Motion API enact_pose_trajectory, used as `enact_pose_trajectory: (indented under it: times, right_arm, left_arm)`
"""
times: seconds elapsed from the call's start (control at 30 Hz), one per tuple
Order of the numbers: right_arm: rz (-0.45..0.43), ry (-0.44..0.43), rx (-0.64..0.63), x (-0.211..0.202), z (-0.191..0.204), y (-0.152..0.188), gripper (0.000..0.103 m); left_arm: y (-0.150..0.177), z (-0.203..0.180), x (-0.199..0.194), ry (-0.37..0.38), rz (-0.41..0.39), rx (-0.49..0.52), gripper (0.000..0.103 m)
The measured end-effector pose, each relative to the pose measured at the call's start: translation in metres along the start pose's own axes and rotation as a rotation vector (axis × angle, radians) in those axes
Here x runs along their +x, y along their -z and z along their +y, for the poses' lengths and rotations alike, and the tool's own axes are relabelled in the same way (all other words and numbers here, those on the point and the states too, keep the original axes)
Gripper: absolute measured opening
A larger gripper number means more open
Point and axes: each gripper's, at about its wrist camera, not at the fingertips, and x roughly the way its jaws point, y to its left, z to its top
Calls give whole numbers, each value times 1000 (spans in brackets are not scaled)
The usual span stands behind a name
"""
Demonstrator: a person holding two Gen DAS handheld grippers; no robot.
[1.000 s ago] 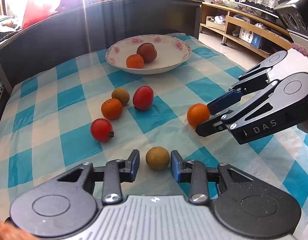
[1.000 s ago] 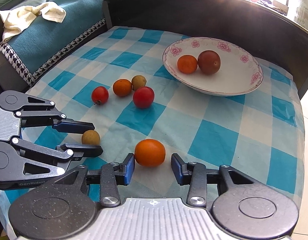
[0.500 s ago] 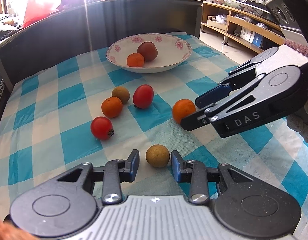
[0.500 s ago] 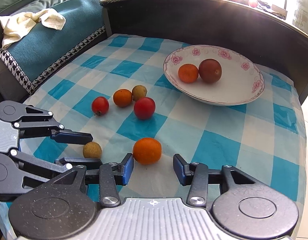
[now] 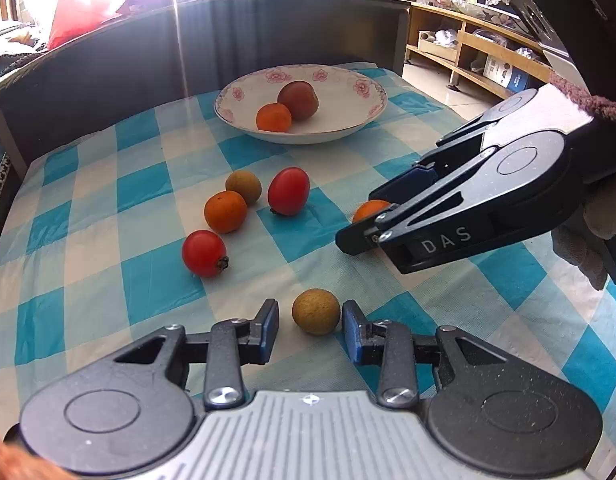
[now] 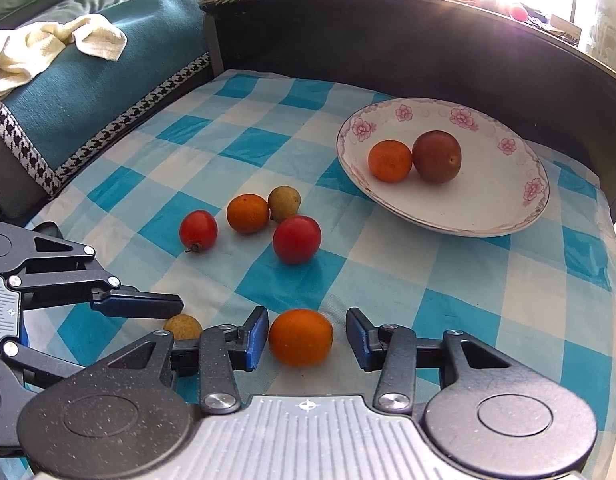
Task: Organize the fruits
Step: 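Lift the brown fruit in the left tool while the right tool lifts the mandarin, then carry the brown fruit in the left tool while the right tool carries the mandarin to the bowl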
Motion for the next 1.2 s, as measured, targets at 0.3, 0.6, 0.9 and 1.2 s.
enact_pose_trajectory:
  times: [0.3, 0.6, 0.9, 1.2]
  right_arm:
    - [14, -3, 4, -4, -3, 6, 35]
    - [34, -1, 0, -9, 2, 8, 26]
    - [-9, 5, 37, -22, -7, -1, 26]
    - [-89, 49, 89, -36, -28, -20, 26]
  left_arm:
    - [-2, -2, 0, -1, 5, 12, 40]
    - [-4, -8, -2, 15, 13, 40, 35]
    - [-35, 0, -3, -14, -54, 1, 35]
    - [-78, 2, 4, -53, -131, -3, 34]
